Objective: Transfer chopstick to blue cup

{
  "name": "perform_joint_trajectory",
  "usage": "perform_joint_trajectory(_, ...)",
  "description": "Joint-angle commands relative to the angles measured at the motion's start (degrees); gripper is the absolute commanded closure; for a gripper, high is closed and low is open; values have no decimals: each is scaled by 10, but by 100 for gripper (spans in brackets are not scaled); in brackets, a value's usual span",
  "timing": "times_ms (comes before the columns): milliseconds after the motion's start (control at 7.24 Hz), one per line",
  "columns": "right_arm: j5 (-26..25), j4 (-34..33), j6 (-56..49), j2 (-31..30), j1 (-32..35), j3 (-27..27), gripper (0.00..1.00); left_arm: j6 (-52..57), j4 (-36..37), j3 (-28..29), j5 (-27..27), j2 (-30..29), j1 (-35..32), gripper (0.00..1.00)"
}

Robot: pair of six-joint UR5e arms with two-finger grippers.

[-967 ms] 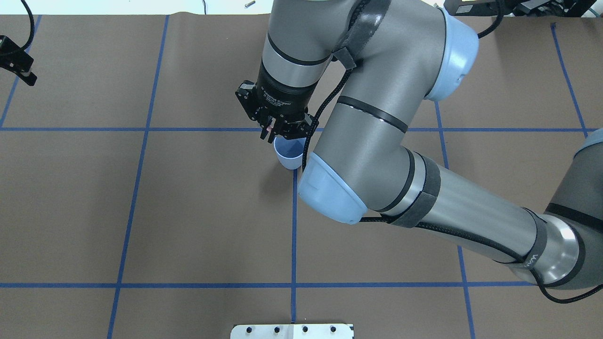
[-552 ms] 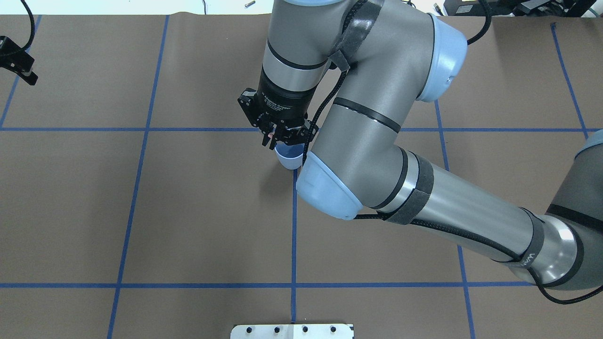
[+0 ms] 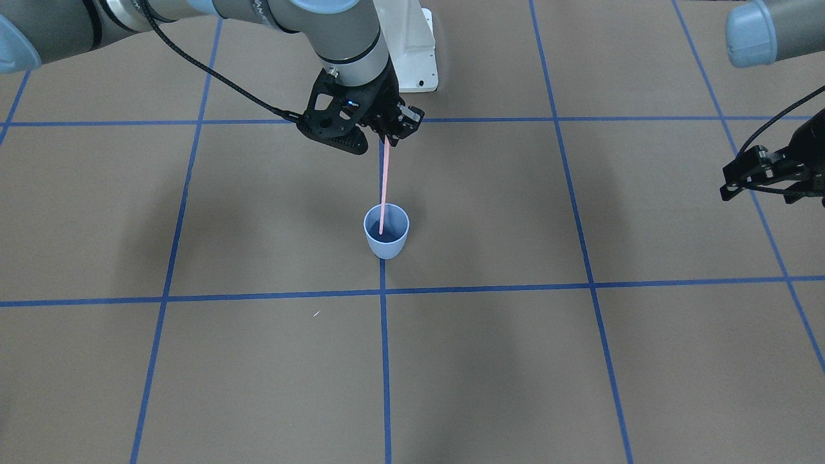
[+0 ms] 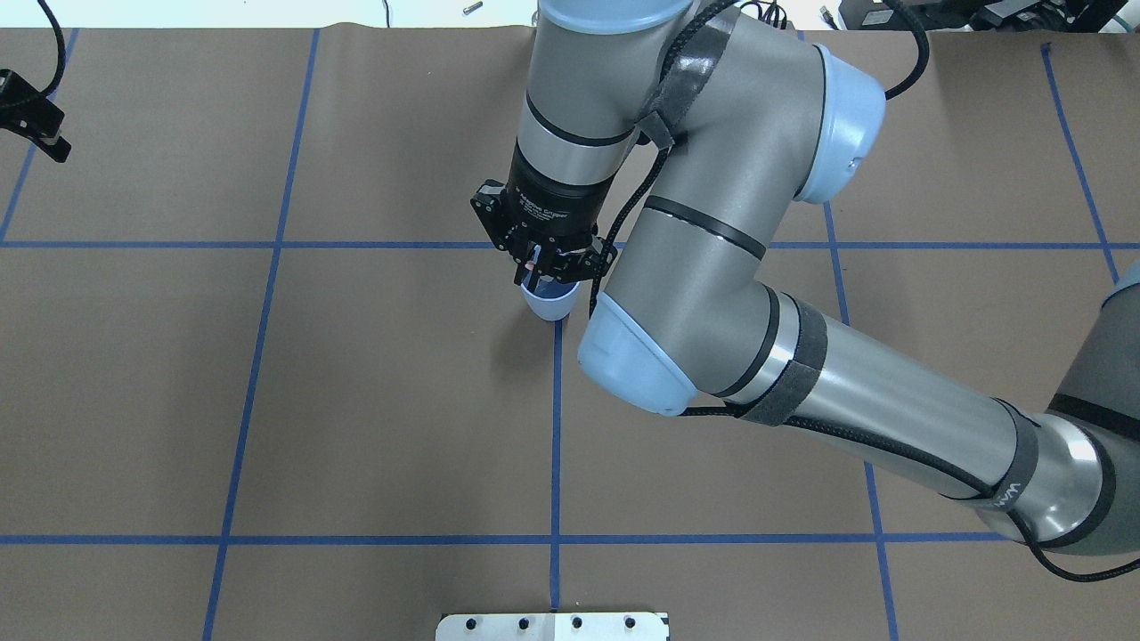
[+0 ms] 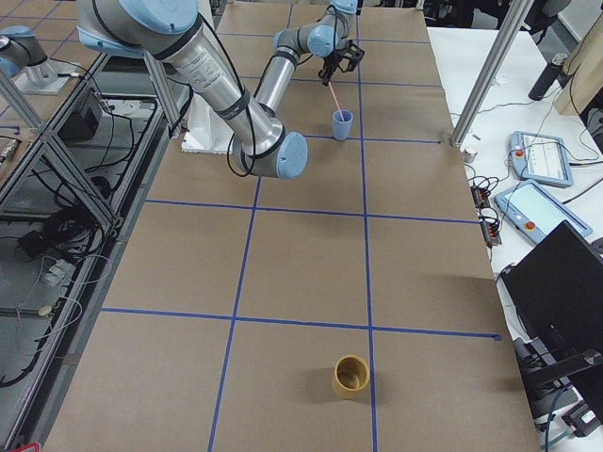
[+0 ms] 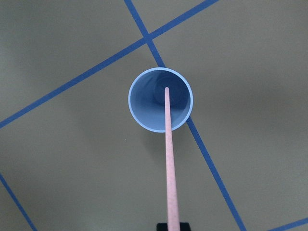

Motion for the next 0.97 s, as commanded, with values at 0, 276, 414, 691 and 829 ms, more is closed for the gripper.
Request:
perform_joint_trajectory(0,0,39,0,-15,0,-24,100,-1,-5,0,0,1,0,1)
perform_joint_trajectory(276,0,42,1,-15,0,-31,62,-1,-4,0,0,1,0,1)
perform_joint_trajectory(414,-4,61,3,-16,-8,-35,1,-1,-5,0,0,1,0,1)
perform_joint_trajectory(691,-7,73,7,-8,-8,-34,0,-1,-5,2,0,2,0,1)
perform_joint_trajectory(829,-11,73,0,-7,-3,-25,0,-1,-5,2,0,2,0,1)
